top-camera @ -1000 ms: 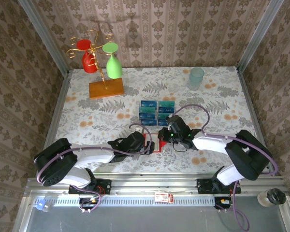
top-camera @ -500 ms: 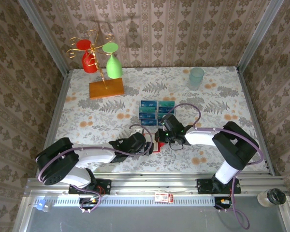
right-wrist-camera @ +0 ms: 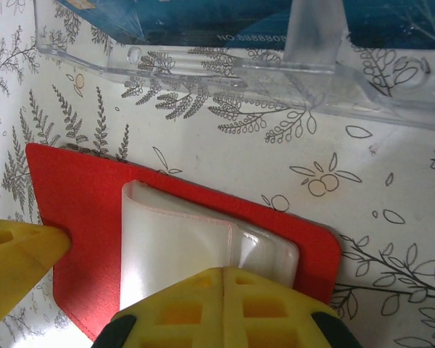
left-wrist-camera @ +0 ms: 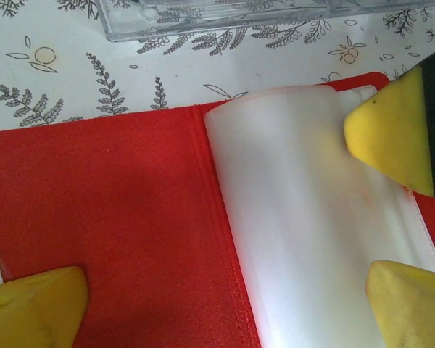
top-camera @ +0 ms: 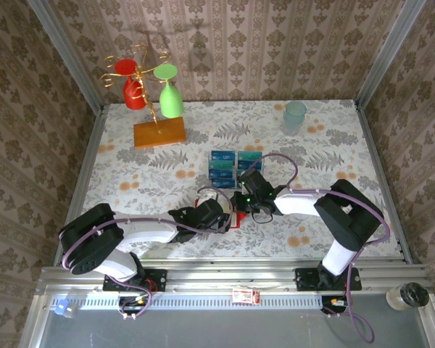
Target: Put the credit cards into the card holder
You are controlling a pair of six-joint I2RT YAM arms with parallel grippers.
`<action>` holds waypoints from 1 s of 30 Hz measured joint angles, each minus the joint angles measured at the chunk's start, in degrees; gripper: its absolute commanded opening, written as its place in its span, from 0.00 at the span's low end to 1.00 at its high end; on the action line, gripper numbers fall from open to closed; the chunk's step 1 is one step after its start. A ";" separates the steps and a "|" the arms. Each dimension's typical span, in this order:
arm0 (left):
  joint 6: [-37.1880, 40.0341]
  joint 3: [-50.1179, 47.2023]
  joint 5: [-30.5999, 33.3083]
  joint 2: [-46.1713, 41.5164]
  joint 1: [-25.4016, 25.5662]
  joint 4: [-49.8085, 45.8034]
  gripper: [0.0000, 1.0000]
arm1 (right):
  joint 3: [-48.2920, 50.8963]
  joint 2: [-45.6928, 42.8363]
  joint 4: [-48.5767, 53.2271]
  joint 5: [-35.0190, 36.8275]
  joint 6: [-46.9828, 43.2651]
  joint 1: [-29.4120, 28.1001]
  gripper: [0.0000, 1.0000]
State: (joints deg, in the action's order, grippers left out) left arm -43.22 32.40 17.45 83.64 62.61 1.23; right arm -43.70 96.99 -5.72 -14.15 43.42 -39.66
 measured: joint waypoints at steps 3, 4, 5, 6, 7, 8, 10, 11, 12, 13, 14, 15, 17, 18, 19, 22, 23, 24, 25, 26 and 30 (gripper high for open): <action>0.02 0.00 0.02 0.00 0.00 -0.02 1.00 | -0.59 0.57 -0.07 -0.28 0.02 -0.20 0.00; 0.02 0.00 0.07 0.00 0.00 0.00 1.00 | -0.72 0.72 -0.09 -0.33 0.02 -0.35 0.00; 0.02 0.00 0.15 0.00 0.00 0.00 1.00 | -0.85 0.85 -0.11 -0.42 0.02 -0.46 0.00; 0.02 0.00 0.15 0.00 0.00 0.00 1.00 | -1.01 1.01 -0.17 -0.48 0.02 -0.55 0.00; 0.02 0.00 0.17 0.00 0.00 0.00 1.00 | -1.11 1.14 -0.26 -0.55 0.04 -0.66 0.00; 0.02 0.00 0.17 0.00 0.00 -0.02 1.00 | -1.22 1.25 -0.28 -0.63 0.04 -0.74 0.00; 0.02 0.00 0.20 0.00 0.00 0.00 0.98 | -1.27 1.40 -0.44 -0.87 0.07 -0.81 0.00; 0.02 0.00 0.24 0.00 0.00 -0.02 0.97 | -1.27 1.40 -0.46 -0.92 0.11 -0.81 0.00; 0.02 -0.02 0.35 0.00 0.00 -0.07 0.95 | -1.27 1.42 -0.46 -0.92 0.20 -0.81 0.00; 0.07 -0.02 0.42 0.00 0.00 -0.17 0.94 | -1.27 1.44 -0.48 -0.94 0.24 -0.81 0.00; 0.15 -0.07 0.50 0.00 0.00 -0.17 0.91 | -1.27 1.44 -0.48 -0.94 0.24 -0.81 0.00; 0.22 -0.15 0.61 0.00 0.00 -0.17 0.88 | -1.27 1.44 -0.48 -0.94 0.24 -0.81 0.00; 0.44 -0.50 1.03 0.00 -0.02 -0.13 0.83 | -1.27 1.44 -0.46 -0.96 0.24 -0.81 0.01; 0.44 -0.72 1.27 0.00 -0.02 0.07 0.82 | -1.27 1.44 -0.48 -0.96 0.24 -0.81 0.01; 0.44 -0.92 1.51 -0.02 -0.02 0.31 0.81 | -1.27 1.44 -0.48 -0.98 0.26 -0.81 0.03; 0.44 -1.44 1.92 -0.13 0.00 0.96 0.80 | -1.27 1.44 -0.48 -1.07 0.28 -0.81 0.08; 0.42 -1.62 1.99 -0.20 0.00 1.25 0.79 | -1.27 1.44 -0.46 -1.11 0.31 -0.81 0.11; 0.42 -1.77 2.03 -0.26 0.00 1.44 0.79 | -1.29 1.44 -0.44 -1.14 0.42 -0.81 0.15; 0.42 -1.84 2.08 -0.33 0.00 1.62 0.79 | -1.29 1.44 -0.39 -1.25 0.44 -0.81 0.19; 0.42 -1.97 2.08 -0.39 -0.02 1.79 0.79 | -1.31 1.36 -0.46 -1.42 0.46 -0.81 0.24; 0.42 -2.14 2.10 -0.50 0.00 2.03 0.79 | -1.36 0.11 -0.04 -1.51 1.16 -0.81 0.37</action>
State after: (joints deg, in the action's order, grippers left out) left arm -42.81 30.26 19.55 83.13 62.61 3.27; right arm -45.06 97.10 -5.76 -15.66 44.58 -40.47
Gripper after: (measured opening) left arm 0.791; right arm 0.348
